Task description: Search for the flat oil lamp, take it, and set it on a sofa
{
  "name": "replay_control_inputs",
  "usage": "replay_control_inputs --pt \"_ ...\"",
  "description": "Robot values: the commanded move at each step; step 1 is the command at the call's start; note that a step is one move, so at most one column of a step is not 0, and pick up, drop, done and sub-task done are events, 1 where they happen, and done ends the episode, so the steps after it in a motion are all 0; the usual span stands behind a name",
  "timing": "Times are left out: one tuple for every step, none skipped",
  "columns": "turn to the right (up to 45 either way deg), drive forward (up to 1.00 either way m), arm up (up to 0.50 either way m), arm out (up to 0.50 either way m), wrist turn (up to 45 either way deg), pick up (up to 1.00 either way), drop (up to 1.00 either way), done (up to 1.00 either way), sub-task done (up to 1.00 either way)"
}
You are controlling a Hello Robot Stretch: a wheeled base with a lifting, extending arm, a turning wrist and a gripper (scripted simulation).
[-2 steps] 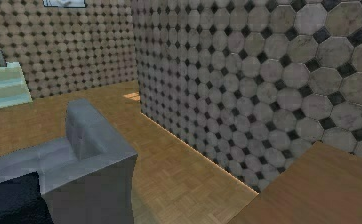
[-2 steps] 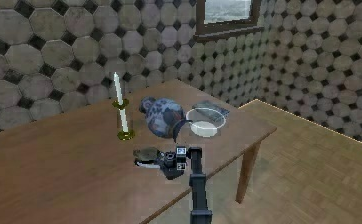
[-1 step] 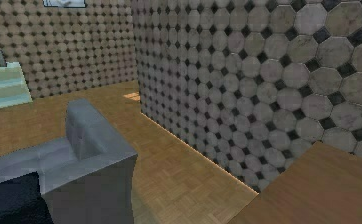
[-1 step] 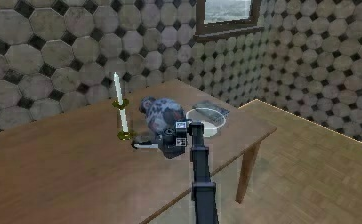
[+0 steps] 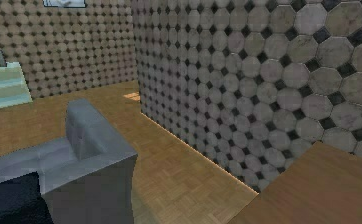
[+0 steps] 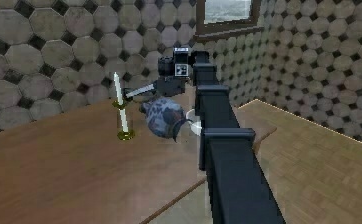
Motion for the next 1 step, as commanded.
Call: replay_control_inputs --pt "0.0 0.0 0.0 0.0 -45.0 0.0 0.0 0.0 0.0"
